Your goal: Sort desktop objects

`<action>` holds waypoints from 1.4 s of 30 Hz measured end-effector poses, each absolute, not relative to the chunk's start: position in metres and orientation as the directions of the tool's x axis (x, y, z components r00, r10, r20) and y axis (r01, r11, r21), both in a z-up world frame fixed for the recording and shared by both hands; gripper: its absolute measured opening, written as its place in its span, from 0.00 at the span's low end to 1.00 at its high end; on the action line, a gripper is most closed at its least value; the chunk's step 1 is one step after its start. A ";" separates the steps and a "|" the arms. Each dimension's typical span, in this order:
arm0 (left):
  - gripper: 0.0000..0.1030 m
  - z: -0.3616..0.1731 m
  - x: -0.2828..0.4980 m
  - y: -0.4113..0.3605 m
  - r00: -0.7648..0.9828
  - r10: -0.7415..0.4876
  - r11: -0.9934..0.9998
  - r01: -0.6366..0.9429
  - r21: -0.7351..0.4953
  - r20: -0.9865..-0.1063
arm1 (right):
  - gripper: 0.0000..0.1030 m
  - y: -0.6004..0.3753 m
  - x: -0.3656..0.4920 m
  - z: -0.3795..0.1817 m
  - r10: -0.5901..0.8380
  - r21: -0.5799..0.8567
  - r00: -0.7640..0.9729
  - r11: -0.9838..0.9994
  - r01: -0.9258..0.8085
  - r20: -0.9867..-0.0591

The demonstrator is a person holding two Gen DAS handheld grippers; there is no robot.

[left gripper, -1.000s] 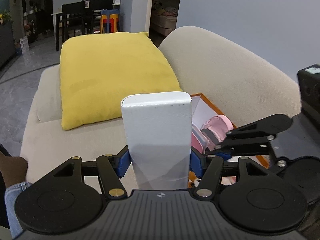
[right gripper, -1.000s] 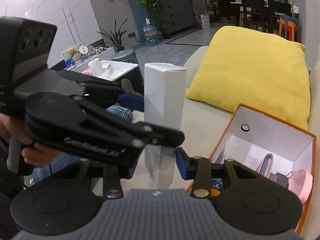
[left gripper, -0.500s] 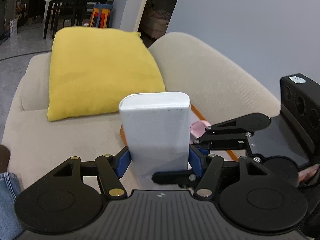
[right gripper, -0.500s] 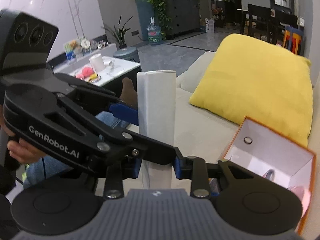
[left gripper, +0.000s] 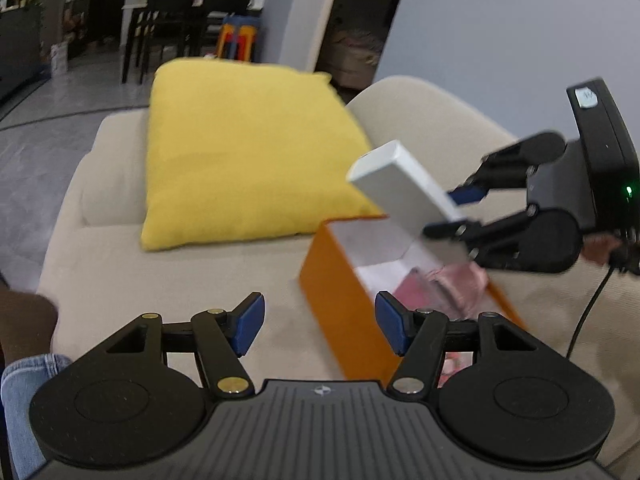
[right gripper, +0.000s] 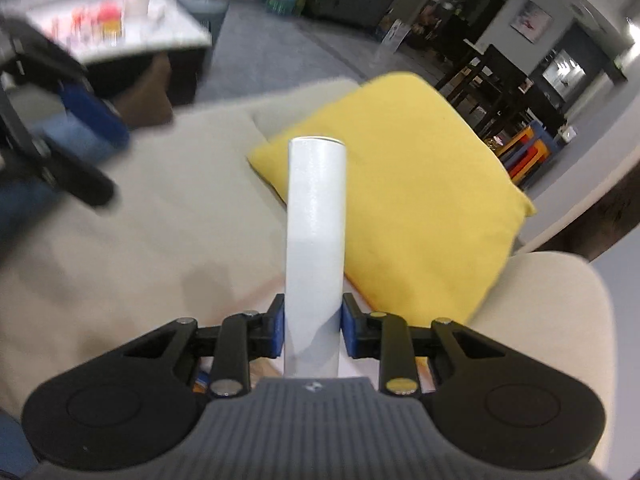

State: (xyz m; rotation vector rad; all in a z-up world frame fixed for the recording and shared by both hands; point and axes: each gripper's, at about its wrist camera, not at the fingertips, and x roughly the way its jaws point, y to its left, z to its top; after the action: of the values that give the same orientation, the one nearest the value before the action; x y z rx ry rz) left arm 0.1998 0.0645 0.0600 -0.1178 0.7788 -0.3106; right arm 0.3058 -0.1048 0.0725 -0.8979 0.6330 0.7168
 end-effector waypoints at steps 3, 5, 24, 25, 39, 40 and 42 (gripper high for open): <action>0.70 0.042 0.210 0.068 0.648 -0.301 0.953 0.205 -0.221 -0.700 | 0.29 -0.104 0.328 0.051 0.213 -0.508 0.594 0.347 -0.789 -0.776; 0.70 0.029 0.216 0.072 0.634 -0.293 0.956 0.185 -0.227 -0.716 | 0.29 -0.101 0.343 0.037 0.177 -0.514 0.575 0.295 -0.805 -0.799; 0.70 -0.028 0.246 0.091 0.572 -0.321 0.943 0.117 -0.312 -0.755 | 0.29 -0.071 0.410 -0.047 -0.070 -0.317 0.318 -0.022 -0.948 -0.945; 0.70 -0.029 0.247 0.091 0.572 -0.321 0.943 0.116 -0.313 -0.755 | 0.29 -0.069 0.410 -0.051 -0.078 -0.323 0.324 -0.028 -0.946 -0.943; 0.70 -0.021 0.241 0.097 0.588 -0.326 0.940 0.116 -0.322 -0.740 | 0.29 -0.057 0.406 -0.066 -0.114 -0.334 0.339 -0.066 -0.940 -0.934; 0.70 -0.020 0.241 0.097 0.589 -0.326 0.940 0.116 -0.322 -0.739 | 0.29 -0.057 0.406 -0.064 -0.110 -0.335 0.340 -0.057 -0.940 -0.934; 0.70 -0.017 0.239 0.097 0.593 -0.321 0.941 0.111 -0.319 -0.739 | 0.29 -0.058 0.404 -0.058 -0.101 -0.340 0.343 -0.049 -0.939 -0.934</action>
State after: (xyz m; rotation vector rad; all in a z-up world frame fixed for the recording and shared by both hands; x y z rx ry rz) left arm 0.2388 0.0970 -0.0171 -0.2509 0.9043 -0.2540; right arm 0.4042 -0.0576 -0.0582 -1.4552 1.0072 0.9143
